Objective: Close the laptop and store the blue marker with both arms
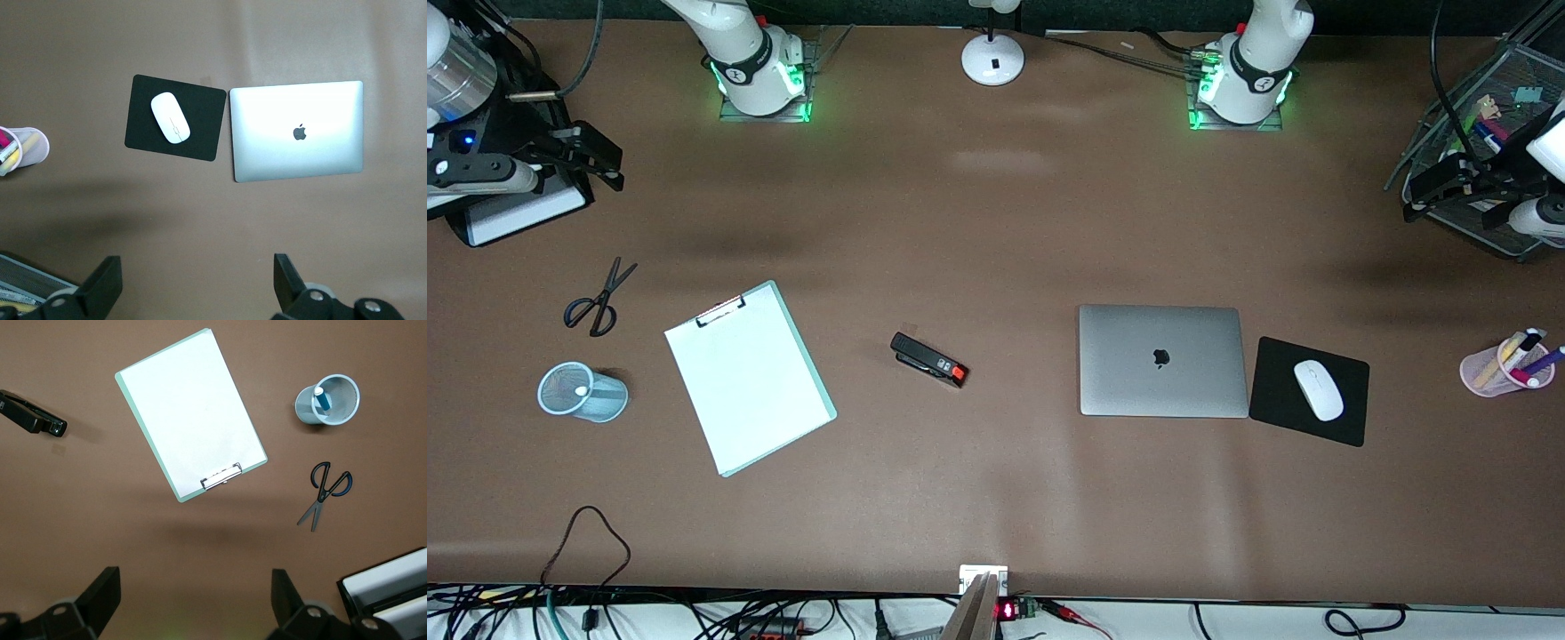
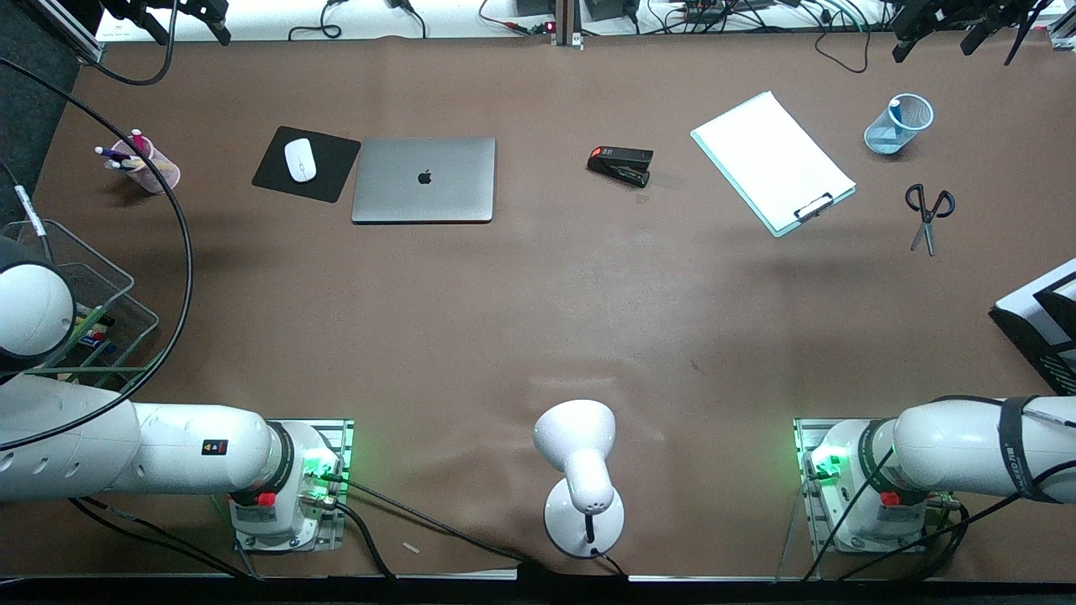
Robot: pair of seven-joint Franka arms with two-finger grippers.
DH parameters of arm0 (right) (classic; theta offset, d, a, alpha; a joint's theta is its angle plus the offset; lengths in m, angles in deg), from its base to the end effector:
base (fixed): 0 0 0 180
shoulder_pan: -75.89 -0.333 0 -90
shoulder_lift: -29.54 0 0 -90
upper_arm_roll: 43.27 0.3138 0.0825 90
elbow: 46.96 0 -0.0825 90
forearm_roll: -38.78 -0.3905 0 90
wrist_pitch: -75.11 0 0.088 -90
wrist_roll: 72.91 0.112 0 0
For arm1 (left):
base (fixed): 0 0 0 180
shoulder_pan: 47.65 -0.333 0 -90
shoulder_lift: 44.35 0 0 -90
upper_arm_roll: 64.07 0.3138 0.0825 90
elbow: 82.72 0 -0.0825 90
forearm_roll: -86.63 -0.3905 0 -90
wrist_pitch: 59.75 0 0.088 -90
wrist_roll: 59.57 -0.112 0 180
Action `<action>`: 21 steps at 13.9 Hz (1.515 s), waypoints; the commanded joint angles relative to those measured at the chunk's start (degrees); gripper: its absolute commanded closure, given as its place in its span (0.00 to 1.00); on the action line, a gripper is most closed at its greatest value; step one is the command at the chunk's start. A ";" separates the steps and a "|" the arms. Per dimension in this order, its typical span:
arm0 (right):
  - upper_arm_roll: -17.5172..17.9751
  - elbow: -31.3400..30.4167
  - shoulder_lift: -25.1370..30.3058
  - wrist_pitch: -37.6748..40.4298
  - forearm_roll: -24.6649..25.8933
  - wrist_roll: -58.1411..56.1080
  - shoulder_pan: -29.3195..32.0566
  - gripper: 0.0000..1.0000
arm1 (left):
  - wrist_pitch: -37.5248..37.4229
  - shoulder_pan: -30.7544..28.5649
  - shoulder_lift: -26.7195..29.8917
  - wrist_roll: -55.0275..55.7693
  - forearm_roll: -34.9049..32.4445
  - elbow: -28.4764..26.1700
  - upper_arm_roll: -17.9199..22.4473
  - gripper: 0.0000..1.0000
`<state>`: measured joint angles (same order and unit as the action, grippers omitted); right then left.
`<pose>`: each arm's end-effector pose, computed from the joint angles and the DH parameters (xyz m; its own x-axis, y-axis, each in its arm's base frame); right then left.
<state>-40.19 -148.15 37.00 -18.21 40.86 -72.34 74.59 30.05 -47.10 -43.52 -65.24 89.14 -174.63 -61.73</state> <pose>0.5220 0.0377 0.5991 0.9977 0.0680 -0.0070 0.0683 -0.9967 0.0433 0.5553 0.0126 0.6093 0.9975 -0.0677 -0.0179 -0.0669 -0.9967 0.0464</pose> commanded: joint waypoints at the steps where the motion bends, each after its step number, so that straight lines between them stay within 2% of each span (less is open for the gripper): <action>1: -0.10 3.10 -1.83 0.25 0.29 0.91 0.86 0.00 | -1.12 0.16 -0.21 -0.22 -1.10 1.38 -0.15 0.00; 6: -0.36 3.11 -1.57 -0.27 0.02 0.92 1.83 0.00 | -2.08 -0.37 -3.55 -0.05 -1.01 3.48 -0.06 0.00; 21: -1.50 3.19 -1.04 0.69 -2.43 0.03 1.48 0.00 | -3.93 -1.33 -3.73 -0.58 -1.10 6.57 -0.23 0.00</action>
<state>-41.63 -145.26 35.80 -18.24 40.22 -72.16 75.99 27.62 -48.38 -46.11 -65.34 89.13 -170.32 -61.72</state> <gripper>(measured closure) 0.000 0.000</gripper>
